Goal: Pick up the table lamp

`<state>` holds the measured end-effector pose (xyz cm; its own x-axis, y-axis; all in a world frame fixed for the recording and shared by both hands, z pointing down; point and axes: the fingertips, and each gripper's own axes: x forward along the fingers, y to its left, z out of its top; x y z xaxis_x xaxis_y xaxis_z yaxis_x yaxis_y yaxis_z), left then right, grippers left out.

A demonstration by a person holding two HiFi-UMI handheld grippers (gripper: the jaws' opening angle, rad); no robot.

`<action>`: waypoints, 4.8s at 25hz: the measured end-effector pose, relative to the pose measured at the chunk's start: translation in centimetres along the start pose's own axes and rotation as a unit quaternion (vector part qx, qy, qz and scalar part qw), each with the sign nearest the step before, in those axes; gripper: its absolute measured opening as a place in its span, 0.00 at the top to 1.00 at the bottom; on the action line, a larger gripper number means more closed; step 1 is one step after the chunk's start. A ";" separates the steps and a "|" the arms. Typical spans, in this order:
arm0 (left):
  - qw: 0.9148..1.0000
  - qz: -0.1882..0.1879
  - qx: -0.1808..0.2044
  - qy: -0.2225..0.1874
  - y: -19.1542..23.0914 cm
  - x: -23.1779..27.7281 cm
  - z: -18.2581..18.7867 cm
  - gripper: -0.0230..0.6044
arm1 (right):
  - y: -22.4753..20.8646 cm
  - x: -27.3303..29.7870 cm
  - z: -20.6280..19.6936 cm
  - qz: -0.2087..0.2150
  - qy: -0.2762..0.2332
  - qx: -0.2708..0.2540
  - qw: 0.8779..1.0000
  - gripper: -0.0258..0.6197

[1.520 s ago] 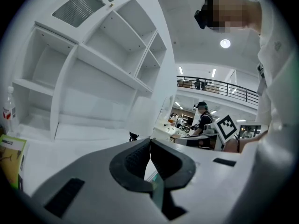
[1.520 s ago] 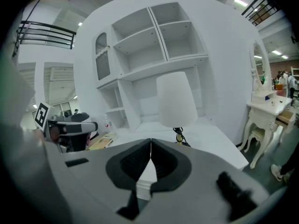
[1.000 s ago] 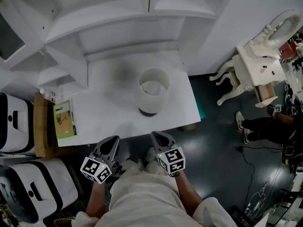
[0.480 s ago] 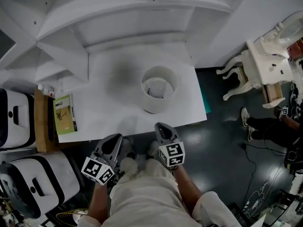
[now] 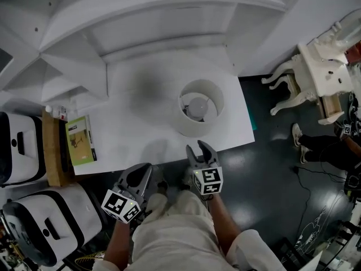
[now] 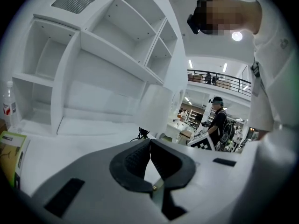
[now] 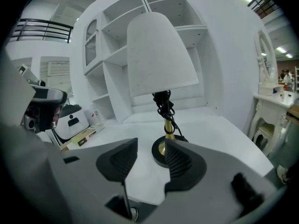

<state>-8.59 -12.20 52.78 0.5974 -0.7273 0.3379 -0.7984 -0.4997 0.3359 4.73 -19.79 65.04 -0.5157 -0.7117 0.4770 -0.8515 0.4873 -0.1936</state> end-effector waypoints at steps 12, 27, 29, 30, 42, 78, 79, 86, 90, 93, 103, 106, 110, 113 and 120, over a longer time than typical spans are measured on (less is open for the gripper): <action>0.999 -0.027 -0.003 0.022 1.2 -0.4 -0.9 0.95 | -1.7 2.6 1.3 -0.059 -0.043 -0.020 0.997 0.40; 0.998 -0.041 -0.005 0.036 3.0 -1.0 -1.6 0.95 | -2.4 7.8 3.0 -0.081 -0.064 -0.073 0.992 0.27; 0.998 -0.044 -0.002 0.039 3.1 -1.1 -1.7 0.95 | -2.8 8.5 3.4 -0.089 -0.072 -0.070 0.991 0.28; 0.998 -0.045 -0.001 0.041 3.2 -1.2 -1.8 0.95 | -3.0 8.9 3.5 -0.093 -0.073 -0.067 0.991 0.28; 0.997 -0.047 -0.005 0.057 4.9 -1.4 -2.5 0.95 | -4.9 12.8 4.2 -0.107 -0.063 -0.052 0.991 0.28; 0.998 -0.045 -0.006 0.052 5.2 0.3 -1.1 0.95 | -7.4 16.1 7.3 -0.083 -0.033 -0.030 0.996 0.93; 0.998 -0.044 -0.006 0.050 5.1 0.3 -1.0 0.95 | -7.5 16.0 7.4 -0.081 -0.031 -0.027 0.996 0.93; 0.999 -0.035 0.001 0.038 4.7 0.2 0.0 0.95 | -7.9 14.7 7.1 -0.062 -0.011 0.001 0.998 0.94; 0.999 -0.028 0.001 0.026 4.5 0.0 0.7 0.95 | -7.3 13.3 7.3 -0.044 -0.006 0.011 0.999 0.94; 1.000 -0.024 0.006 0.015 3.5 0.1 1.4 0.95 | -6.9 11.2 8.0 -0.026 0.000 0.013 1.000 0.94; 0.999 -0.035 0.016 -0.033 -1.1 1.5 4.3 0.95 | -3.4 2.5 13.7 0.049 -0.023 -0.004 0.999 0.94; 0.998 -0.038 0.026 -0.046 -2.5 1.9 5.2 0.95 | -3.0 0.2 14.6 0.059 -0.025 -0.012 0.998 0.94; 0.997 -0.035 0.033 -0.057 -4.0 2.1 5.6 0.95 | -2.1 -3.0 15.3 0.078 -0.036 -0.020 0.996 0.94; 0.997 -0.028 0.019 -0.070 -4.6 2.3 5.7 0.95 | -1.6 -5.6 15.8 0.092 -0.047 -0.032 0.994 0.94; 0.995 -0.014 0.016 -0.095 -5.1 2.1 5.7 0.95 | 0.3 -10.1 16.4 0.107 -0.072 -0.063 0.990 0.94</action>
<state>-3.76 -13.84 46.79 0.5962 -0.7877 0.1553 -0.7860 -0.5333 0.3127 8.11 -20.77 46.06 -0.6990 -0.6459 0.3069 -0.7073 0.6876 -0.1638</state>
